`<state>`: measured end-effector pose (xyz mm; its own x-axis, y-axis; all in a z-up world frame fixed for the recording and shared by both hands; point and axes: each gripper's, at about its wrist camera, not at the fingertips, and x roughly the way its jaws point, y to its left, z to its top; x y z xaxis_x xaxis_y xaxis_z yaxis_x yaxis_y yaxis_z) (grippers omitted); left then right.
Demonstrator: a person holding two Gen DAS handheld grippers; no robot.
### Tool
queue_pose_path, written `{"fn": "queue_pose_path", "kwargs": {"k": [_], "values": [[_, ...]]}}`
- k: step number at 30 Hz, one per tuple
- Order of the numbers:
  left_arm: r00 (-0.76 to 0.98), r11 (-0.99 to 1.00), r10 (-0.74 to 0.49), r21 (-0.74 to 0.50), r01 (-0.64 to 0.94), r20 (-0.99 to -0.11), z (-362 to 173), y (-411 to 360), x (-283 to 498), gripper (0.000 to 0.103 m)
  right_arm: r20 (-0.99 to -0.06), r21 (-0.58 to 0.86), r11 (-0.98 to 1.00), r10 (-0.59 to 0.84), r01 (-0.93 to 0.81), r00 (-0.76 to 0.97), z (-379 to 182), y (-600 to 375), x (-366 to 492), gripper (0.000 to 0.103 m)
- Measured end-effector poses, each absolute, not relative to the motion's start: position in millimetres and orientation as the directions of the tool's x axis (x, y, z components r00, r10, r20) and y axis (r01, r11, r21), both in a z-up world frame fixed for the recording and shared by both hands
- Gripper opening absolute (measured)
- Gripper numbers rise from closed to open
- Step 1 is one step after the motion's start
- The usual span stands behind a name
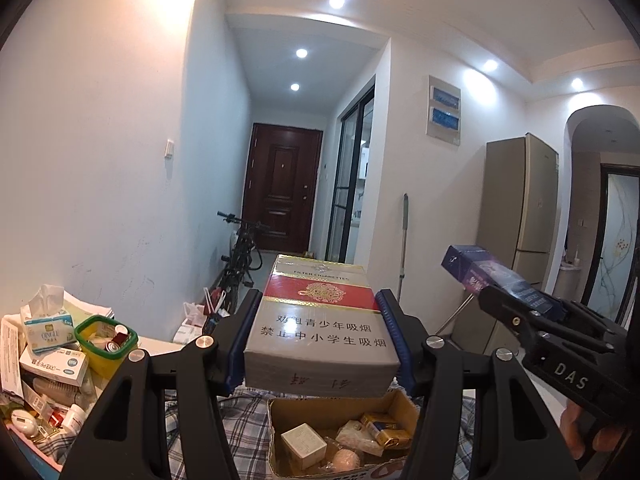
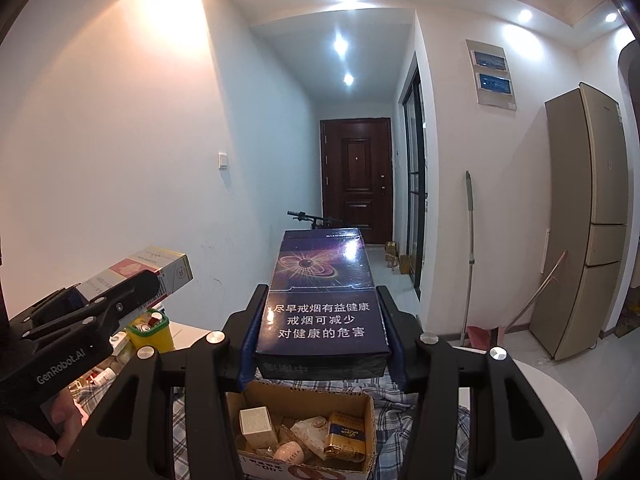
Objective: Organize objects
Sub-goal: 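Lower the red and white pack into the cardboard box and open the left tool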
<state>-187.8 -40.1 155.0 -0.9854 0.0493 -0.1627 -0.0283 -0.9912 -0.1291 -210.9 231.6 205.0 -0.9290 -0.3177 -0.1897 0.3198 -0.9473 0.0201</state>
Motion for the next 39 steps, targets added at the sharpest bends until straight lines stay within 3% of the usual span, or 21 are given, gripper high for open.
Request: {"fn": "queue_pose_path", "kwargs": {"k": [5,21,26,39], "values": [[-0.972,-0.988,0.053,-0.151,-0.019,-0.228,137,-42,-212,0.060,-0.243,0.025,-0.950,-0.307,0.311,-0.920,195,233,-230,0.050],[-0.947,-0.992,0.041,-0.130,0.001,-0.319,87,-55,-272,0.060,-0.405,-0.003,-0.965,-0.239,0.263,-0.883,146,224,-282,0.050],[-0.940,-0.997,0.002,-0.072,0.024,-0.342,75,-48,-277,0.060,-0.435,0.004,-0.963,-0.244,0.270,-0.867,141,226,-288,0.050],[-0.843,-0.983,0.157,-0.162,-0.084,-0.514,59,-39,-294,0.060,-0.434,-0.008,-0.954,-0.266,0.299,-0.861,145,223,-287,0.050]]}}
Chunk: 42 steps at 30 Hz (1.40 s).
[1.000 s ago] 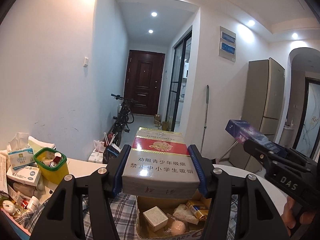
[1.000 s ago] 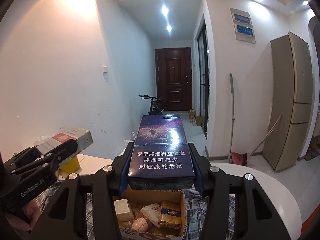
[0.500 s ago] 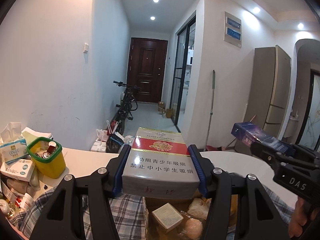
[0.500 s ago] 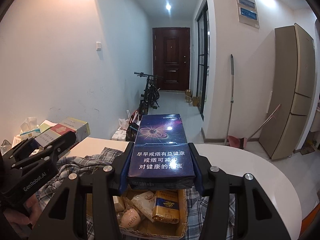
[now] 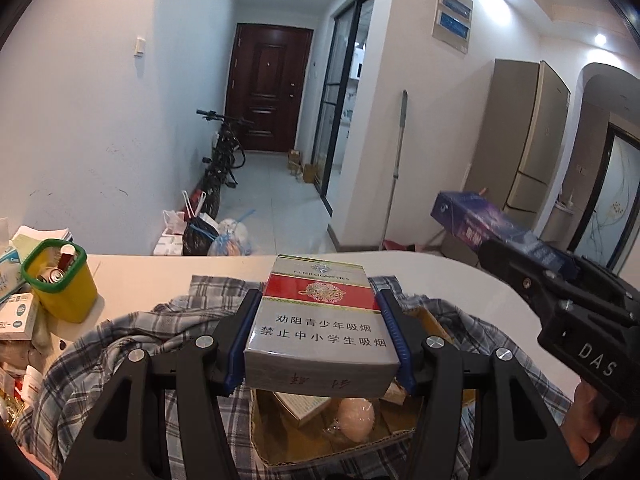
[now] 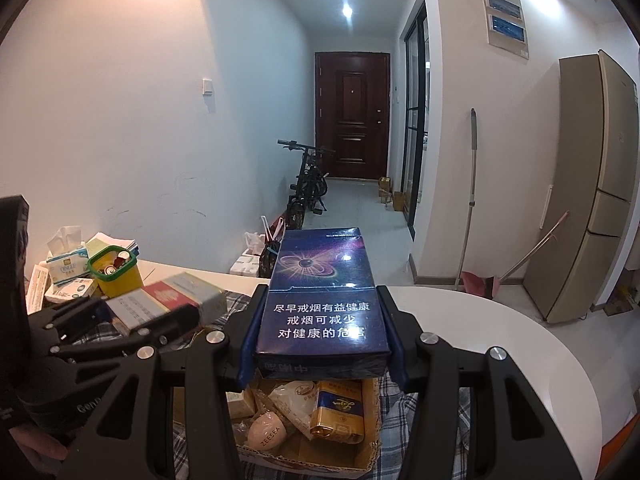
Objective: Organize objects
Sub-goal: 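Lower the red and white pack into the cardboard box and open the left tool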
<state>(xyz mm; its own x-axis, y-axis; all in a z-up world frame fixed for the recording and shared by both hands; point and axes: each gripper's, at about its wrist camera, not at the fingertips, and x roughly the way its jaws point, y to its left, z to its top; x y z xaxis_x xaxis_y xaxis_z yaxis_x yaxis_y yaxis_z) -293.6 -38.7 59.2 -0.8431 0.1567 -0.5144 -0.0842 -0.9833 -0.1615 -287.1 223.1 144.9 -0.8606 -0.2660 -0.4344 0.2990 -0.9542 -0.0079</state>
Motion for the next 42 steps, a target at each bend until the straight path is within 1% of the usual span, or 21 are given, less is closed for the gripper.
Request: {"fn": "queue_pose_path", "kwargs": {"k": [5,7,10,17,24,25,26,27,31,36,42], "values": [[-0.822,-0.984,0.168,-0.149,-0.102,-0.545,47,-31,-302,0.060,-0.451,-0.017,-0.956,-0.255,0.294,-0.855,139,220,-293,0.050],[-0.807,-0.977,0.198,-0.179,-0.117,-0.557,40,-33,-307,0.060,-0.474,-0.009,-0.956,-0.255,0.294,-0.843,134,218,-298,0.050],[-0.778,-0.969,0.232,-0.213,-0.129,-0.584,31,-36,-314,0.060,-0.512,0.042,-0.945,-0.298,0.323,-0.806,129,220,-304,0.050],[-0.761,-0.974,0.216,-0.190,-0.124,-0.612,21,-26,-317,0.060,-0.518,0.066,-0.945,-0.308,0.322,-0.798,128,228,-307,0.050],[-0.693,-0.978,0.201,-0.182,-0.103,-0.693,5,-23,-326,0.060,-0.533,0.067,-0.945,-0.306,0.321,-0.789,126,227,-311,0.050],[-0.687,-0.977,0.204,-0.184,-0.103,-0.698,3,-24,-328,0.061,-0.532,0.066,-0.945,-0.305,0.321,-0.790,126,227,-311,0.050],[-0.686,-0.977,0.205,-0.186,-0.102,-0.699,4,-23,-327,0.074,-0.531,0.065,-0.945,-0.305,0.321,-0.790,126,227,-311,0.050],[-0.690,-0.978,0.201,-0.185,-0.099,-0.695,4,-23,-326,0.087,-0.530,0.064,-0.945,-0.303,0.320,-0.792,126,227,-310,0.050],[-0.730,-0.983,0.174,-0.163,-0.087,-0.661,13,-24,-321,0.088,-0.528,0.065,-0.946,-0.303,0.319,-0.793,127,227,-310,0.050],[-0.773,-0.981,0.161,-0.187,-0.055,-0.614,26,-33,-316,0.088,-0.528,0.070,-0.946,-0.303,0.315,-0.793,127,228,-311,0.050],[-0.830,-0.985,0.096,-0.174,0.000,-0.549,44,-49,-305,0.088,-0.539,0.059,-0.948,-0.293,0.312,-0.790,124,227,-311,0.050]]}}
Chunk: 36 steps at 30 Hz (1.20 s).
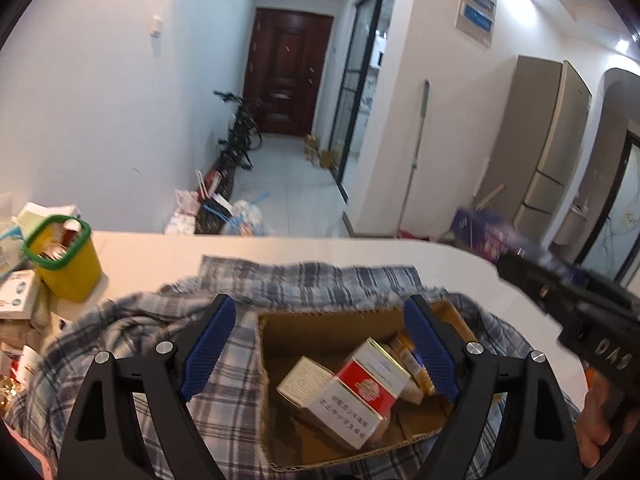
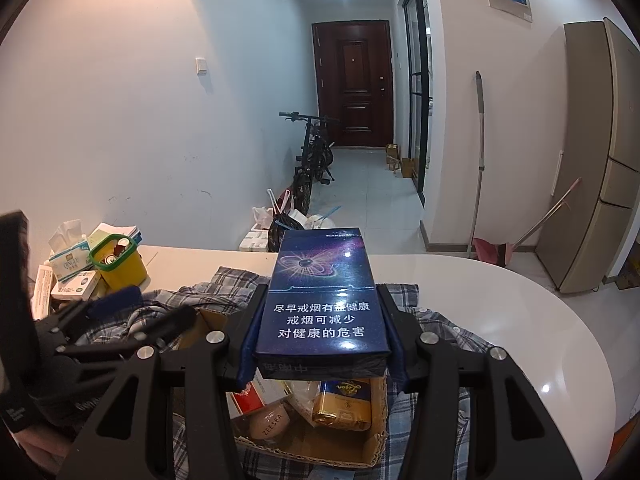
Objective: Organize objects
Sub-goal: 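Lower the red and white pack into the cardboard box and open the left tool, then lower the purple pack into the cardboard box and open the right tool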
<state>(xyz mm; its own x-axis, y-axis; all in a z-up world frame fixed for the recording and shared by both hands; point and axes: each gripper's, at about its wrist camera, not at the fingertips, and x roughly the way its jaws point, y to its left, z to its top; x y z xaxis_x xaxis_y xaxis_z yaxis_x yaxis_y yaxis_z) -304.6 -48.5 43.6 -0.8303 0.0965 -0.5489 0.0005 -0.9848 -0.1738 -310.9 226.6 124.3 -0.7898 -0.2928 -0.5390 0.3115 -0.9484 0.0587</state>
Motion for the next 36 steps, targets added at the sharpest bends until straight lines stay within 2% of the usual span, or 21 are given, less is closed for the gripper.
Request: {"fn": "queue_pose_path", "kwargs": {"k": [4,8,16,23,25,26,27,36], "values": [[-0.838,-0.988,0.089,-0.155,-0.006,-0.538,49,-53,-304,0.088,-0.585,0.023,-0.950,-0.267,0.313,-0.766,113,218,-318,0.050],[-0.825,-0.988,0.084,-0.155,0.004,-0.558,44,-55,-311,0.088,-0.637,0.076,-0.940,-0.303,0.333,-0.709,99,216,-329,0.050],[-0.831,-0.991,0.077,-0.132,-0.005,-0.551,43,-48,-306,0.088,-0.631,0.053,-0.940,-0.293,0.336,-0.718,99,215,-325,0.050],[-0.835,-0.990,0.075,-0.144,0.004,-0.546,47,-52,-304,0.088,-0.671,0.061,-0.938,-0.292,0.342,-0.682,85,214,-335,0.051],[-0.834,-0.989,0.074,-0.145,0.008,-0.547,46,-52,-305,0.088,-0.691,0.065,-0.941,-0.283,0.333,-0.665,78,214,-340,0.056],[-0.832,-0.989,0.074,-0.145,0.008,-0.550,45,-52,-306,0.088,-0.698,0.071,-0.941,-0.284,0.332,-0.657,76,214,-342,0.065],[-0.830,-0.989,0.074,-0.145,0.008,-0.552,45,-52,-307,0.088,-0.702,0.077,-0.941,-0.286,0.331,-0.652,75,215,-343,0.068],[-0.860,-0.992,0.065,-0.127,0.000,-0.507,59,-50,-295,0.088,-0.596,0.024,-0.960,-0.239,0.281,-0.766,108,229,-323,0.073]]}}
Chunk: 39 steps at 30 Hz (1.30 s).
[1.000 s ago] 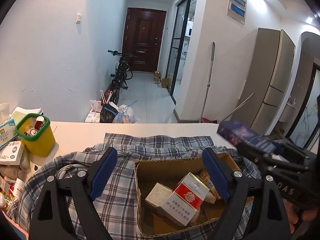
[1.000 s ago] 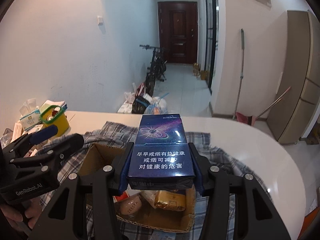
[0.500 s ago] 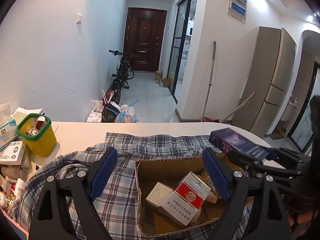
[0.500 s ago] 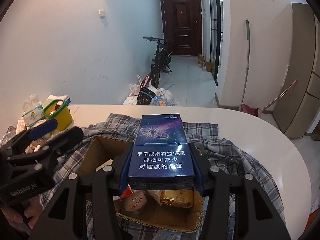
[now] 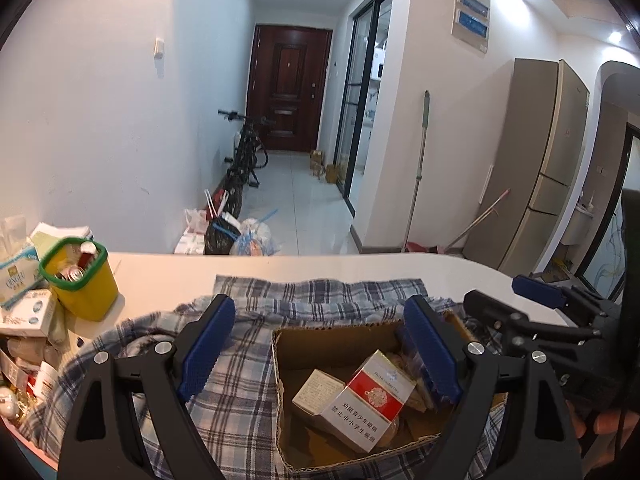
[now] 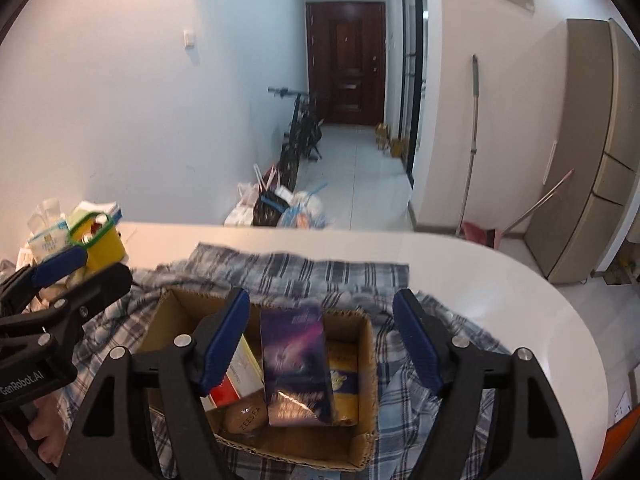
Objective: Organize objects
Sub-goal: 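Lower the purple pack into the cardboard box and open the right tool, then withdraw both tools up and back from the cardboard box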
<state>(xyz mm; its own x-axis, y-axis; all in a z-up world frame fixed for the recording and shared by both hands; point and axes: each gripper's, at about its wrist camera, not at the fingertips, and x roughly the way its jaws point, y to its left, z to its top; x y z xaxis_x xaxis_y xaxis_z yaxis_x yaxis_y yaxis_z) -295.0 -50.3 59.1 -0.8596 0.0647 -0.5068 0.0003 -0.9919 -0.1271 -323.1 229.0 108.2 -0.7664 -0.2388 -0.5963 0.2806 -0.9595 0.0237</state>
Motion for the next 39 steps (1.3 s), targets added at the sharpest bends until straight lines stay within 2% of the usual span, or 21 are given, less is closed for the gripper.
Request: {"fn": "queue_pose_path", "kwargs": {"k": [7,16,18,21,24,27,31,34,39], "values": [[-0.926,-0.996,0.027,-0.091,0.008,-0.378,93,-49,-259,0.088,-0.508,0.085,-0.958,-0.277,0.273,-0.815,141,244,-304,0.073],[-0.980,-0.999,-0.023,-0.019,0.028,-0.196,133,-34,-203,0.088,-0.392,0.093,-0.953,-0.303,0.290,-0.869,176,254,-269,0.076],[-0.986,-1.000,-0.012,-0.023,0.016,-0.167,140,-34,-192,0.091,-0.364,0.099,-0.950,-0.310,0.295,-0.878,182,256,-260,0.079],[-0.986,-0.996,-0.008,-0.084,0.022,-0.167,150,-38,-180,0.103,-0.318,0.113,-0.945,-0.328,0.308,-0.890,191,257,-246,0.087],[-0.994,-0.994,0.007,-0.111,0.006,-0.112,158,-39,-164,0.103,-0.282,0.124,-0.936,-0.352,0.330,-0.892,196,254,-233,0.091],[-0.999,-0.997,-0.034,-0.063,0.037,-0.042,167,-31,-146,0.103,-0.249,0.116,-0.930,-0.366,0.348,-0.897,201,251,-221,0.096],[-0.999,-0.997,-0.043,-0.060,0.045,-0.030,173,-30,-134,0.103,-0.193,0.069,-0.935,-0.355,0.348,-0.915,208,245,-202,0.097],[-0.998,-0.996,-0.051,-0.075,0.053,-0.027,176,-32,-130,0.103,-0.152,0.030,-0.938,-0.345,0.345,-0.926,210,241,-190,0.103],[-0.999,-0.995,-0.032,-0.097,0.034,-0.020,180,-37,-125,0.103,-0.120,-0.015,-0.926,-0.374,0.378,-0.920,212,236,-175,0.103]]}}
